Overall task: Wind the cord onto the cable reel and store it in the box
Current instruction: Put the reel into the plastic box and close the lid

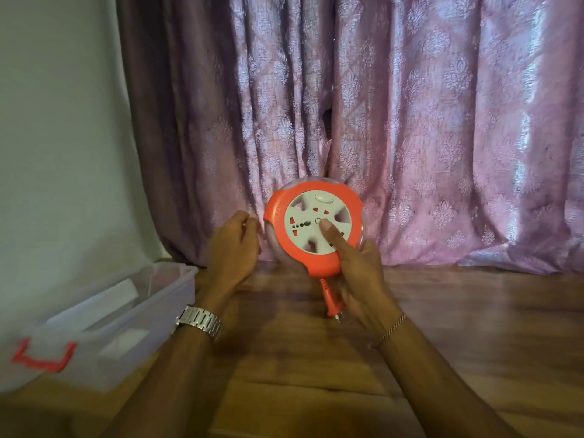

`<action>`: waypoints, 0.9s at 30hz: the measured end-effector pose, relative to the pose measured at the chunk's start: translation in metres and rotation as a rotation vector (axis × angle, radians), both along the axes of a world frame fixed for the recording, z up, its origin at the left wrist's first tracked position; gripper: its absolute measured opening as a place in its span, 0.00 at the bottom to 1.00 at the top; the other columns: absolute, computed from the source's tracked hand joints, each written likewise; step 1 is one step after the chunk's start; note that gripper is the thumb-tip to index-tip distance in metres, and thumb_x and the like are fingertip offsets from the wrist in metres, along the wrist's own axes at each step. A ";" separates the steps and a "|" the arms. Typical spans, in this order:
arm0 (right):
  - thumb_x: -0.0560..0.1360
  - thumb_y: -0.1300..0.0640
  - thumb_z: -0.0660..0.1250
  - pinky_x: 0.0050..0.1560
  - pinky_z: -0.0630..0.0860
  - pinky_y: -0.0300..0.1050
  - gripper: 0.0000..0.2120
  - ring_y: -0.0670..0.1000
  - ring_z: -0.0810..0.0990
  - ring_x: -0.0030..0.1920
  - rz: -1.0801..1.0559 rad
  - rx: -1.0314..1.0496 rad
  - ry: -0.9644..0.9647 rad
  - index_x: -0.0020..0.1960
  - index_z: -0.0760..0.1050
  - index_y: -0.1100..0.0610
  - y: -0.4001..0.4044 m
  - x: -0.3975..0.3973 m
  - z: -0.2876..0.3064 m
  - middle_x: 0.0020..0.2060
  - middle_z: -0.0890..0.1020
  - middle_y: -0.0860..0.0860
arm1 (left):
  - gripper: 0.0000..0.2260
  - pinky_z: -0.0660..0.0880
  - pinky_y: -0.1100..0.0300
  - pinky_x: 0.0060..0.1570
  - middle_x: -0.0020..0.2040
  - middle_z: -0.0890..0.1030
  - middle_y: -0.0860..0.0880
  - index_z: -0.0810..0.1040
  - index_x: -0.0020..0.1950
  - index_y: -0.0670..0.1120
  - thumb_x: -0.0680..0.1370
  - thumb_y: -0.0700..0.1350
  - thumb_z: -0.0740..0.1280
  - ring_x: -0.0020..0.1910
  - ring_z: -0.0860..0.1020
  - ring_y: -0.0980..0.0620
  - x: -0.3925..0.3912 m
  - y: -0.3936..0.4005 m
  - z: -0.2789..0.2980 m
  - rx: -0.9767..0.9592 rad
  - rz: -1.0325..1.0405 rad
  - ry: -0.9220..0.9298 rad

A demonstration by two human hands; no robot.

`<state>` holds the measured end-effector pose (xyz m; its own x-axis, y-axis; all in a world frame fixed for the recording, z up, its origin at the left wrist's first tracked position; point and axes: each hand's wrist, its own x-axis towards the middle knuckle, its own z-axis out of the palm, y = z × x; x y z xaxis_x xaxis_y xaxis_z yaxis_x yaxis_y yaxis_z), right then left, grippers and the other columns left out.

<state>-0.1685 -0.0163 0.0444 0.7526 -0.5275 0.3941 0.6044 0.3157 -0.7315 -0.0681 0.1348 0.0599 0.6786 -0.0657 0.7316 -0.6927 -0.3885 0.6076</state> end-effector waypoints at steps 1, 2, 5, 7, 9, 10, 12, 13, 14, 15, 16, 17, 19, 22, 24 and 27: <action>0.66 0.58 0.78 0.50 0.79 0.62 0.24 0.59 0.83 0.51 0.010 -0.001 0.009 0.59 0.78 0.59 0.004 0.001 0.001 0.51 0.84 0.59 | 0.12 0.64 0.55 0.43 0.41 0.84 0.45 0.75 0.47 0.45 0.86 0.48 0.60 0.44 0.81 0.43 0.005 0.016 -0.006 0.151 0.146 -0.051; 0.65 0.58 0.79 0.49 0.80 0.62 0.23 0.59 0.84 0.51 0.018 0.005 0.019 0.59 0.79 0.59 0.007 0.002 0.002 0.50 0.84 0.58 | 0.11 0.68 0.51 0.44 0.46 0.85 0.40 0.76 0.49 0.44 0.85 0.49 0.61 0.48 0.82 0.36 0.009 0.030 -0.010 0.270 0.271 -0.086; 0.65 0.57 0.79 0.49 0.79 0.62 0.21 0.57 0.84 0.49 0.048 0.025 0.047 0.56 0.80 0.58 0.016 0.008 0.001 0.48 0.85 0.57 | 0.17 0.76 0.43 0.52 0.56 0.82 0.33 0.76 0.59 0.39 0.83 0.53 0.63 0.58 0.79 0.32 0.024 0.064 -0.032 0.573 0.550 -0.051; 0.64 0.56 0.80 0.48 0.79 0.64 0.21 0.57 0.85 0.48 0.069 0.010 0.074 0.55 0.81 0.57 0.026 0.013 -0.001 0.47 0.86 0.56 | 0.22 0.75 0.45 0.58 0.62 0.79 0.34 0.75 0.65 0.38 0.83 0.56 0.63 0.62 0.77 0.33 0.030 0.085 -0.047 0.708 0.647 0.081; 0.64 0.54 0.80 0.47 0.79 0.64 0.21 0.57 0.85 0.47 0.101 -0.019 0.117 0.55 0.81 0.57 0.037 0.018 -0.004 0.46 0.86 0.56 | 0.22 0.76 0.48 0.56 0.62 0.80 0.35 0.75 0.65 0.38 0.83 0.56 0.65 0.61 0.80 0.35 0.033 0.101 -0.058 0.749 0.685 0.180; 0.64 0.54 0.79 0.45 0.80 0.63 0.22 0.57 0.85 0.47 0.122 -0.020 0.131 0.56 0.80 0.57 0.042 0.021 -0.005 0.46 0.86 0.56 | 0.20 0.78 0.49 0.49 0.56 0.83 0.36 0.79 0.60 0.38 0.80 0.54 0.70 0.55 0.83 0.36 0.030 0.105 -0.062 0.746 0.675 0.167; 0.65 0.57 0.79 0.43 0.81 0.58 0.21 0.57 0.85 0.48 0.186 0.009 0.129 0.57 0.80 0.59 0.056 0.027 -0.008 0.47 0.85 0.57 | 0.16 0.76 0.54 0.28 0.33 0.83 0.40 0.82 0.38 0.39 0.62 0.45 0.85 0.30 0.84 0.40 0.028 0.114 -0.072 0.751 0.668 0.098; 0.65 0.58 0.78 0.44 0.81 0.58 0.21 0.58 0.84 0.49 0.218 0.023 0.119 0.57 0.79 0.59 0.063 0.031 -0.010 0.48 0.85 0.58 | 0.18 0.73 0.57 0.22 0.25 0.78 0.42 0.79 0.30 0.41 0.54 0.40 0.87 0.21 0.79 0.42 0.033 0.116 -0.077 0.732 0.663 0.029; 0.65 0.59 0.79 0.47 0.80 0.59 0.21 0.58 0.84 0.49 0.243 0.032 0.116 0.57 0.79 0.60 0.071 0.035 -0.011 0.49 0.85 0.58 | 0.19 0.72 0.59 0.21 0.22 0.75 0.43 0.77 0.27 0.41 0.51 0.37 0.87 0.17 0.76 0.43 0.035 0.120 -0.080 0.723 0.632 -0.021; 0.65 0.59 0.79 0.50 0.80 0.60 0.22 0.58 0.84 0.50 0.262 0.036 0.117 0.57 0.79 0.60 0.077 0.038 -0.013 0.49 0.84 0.59 | 0.20 0.72 0.60 0.21 0.21 0.74 0.43 0.76 0.26 0.41 0.50 0.36 0.87 0.16 0.75 0.43 0.040 0.121 -0.084 0.735 0.608 -0.050; 0.65 0.60 0.78 0.51 0.79 0.61 0.22 0.58 0.84 0.51 0.280 0.041 0.118 0.57 0.79 0.60 0.083 0.042 -0.015 0.50 0.84 0.59 | 0.20 0.72 0.60 0.21 0.21 0.74 0.43 0.76 0.25 0.42 0.50 0.36 0.87 0.16 0.75 0.43 0.042 0.123 -0.088 0.734 0.613 -0.058; 0.65 0.60 0.78 0.52 0.79 0.61 0.22 0.58 0.83 0.51 0.299 0.053 0.116 0.58 0.79 0.61 0.087 0.045 -0.016 0.50 0.84 0.59 | 0.19 0.71 0.61 0.22 0.21 0.75 0.44 0.76 0.26 0.42 0.52 0.39 0.88 0.17 0.76 0.43 0.036 0.121 -0.083 0.767 0.625 -0.034; 0.64 0.60 0.79 0.54 0.78 0.62 0.24 0.59 0.83 0.53 0.340 0.062 0.113 0.59 0.79 0.61 0.095 0.051 -0.019 0.52 0.84 0.60 | 0.15 0.70 0.61 0.27 0.27 0.80 0.44 0.81 0.33 0.43 0.63 0.46 0.86 0.24 0.81 0.43 0.028 0.121 -0.080 0.892 0.705 -0.028; 0.63 0.58 0.80 0.56 0.77 0.62 0.26 0.59 0.82 0.54 0.370 0.054 0.113 0.59 0.78 0.60 0.097 0.055 -0.020 0.53 0.83 0.60 | 0.13 0.68 0.57 0.40 0.47 0.87 0.44 0.84 0.53 0.45 0.83 0.54 0.67 0.46 0.86 0.43 0.026 0.118 -0.082 0.900 0.669 -0.092; 0.66 0.60 0.78 0.53 0.78 0.61 0.24 0.58 0.83 0.53 0.369 0.064 0.114 0.60 0.78 0.61 0.093 0.052 -0.017 0.52 0.84 0.60 | 0.15 0.70 0.55 0.41 0.48 0.87 0.43 0.85 0.54 0.46 0.83 0.56 0.65 0.47 0.86 0.42 0.031 0.116 -0.084 0.858 0.593 -0.137; 0.68 0.60 0.76 0.52 0.79 0.60 0.21 0.58 0.84 0.51 0.333 0.066 0.111 0.60 0.78 0.61 0.080 0.043 -0.012 0.50 0.84 0.59 | 0.16 0.76 0.54 0.43 0.46 0.87 0.46 0.85 0.52 0.49 0.82 0.59 0.66 0.46 0.86 0.44 0.030 0.105 -0.082 0.828 0.473 -0.163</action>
<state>-0.1254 0.0641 0.0328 0.9240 -0.2676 0.2732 0.3781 0.5310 -0.7584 -0.0378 0.2401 -0.0226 0.6614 -0.3494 0.6637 -0.4066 -0.9106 -0.0742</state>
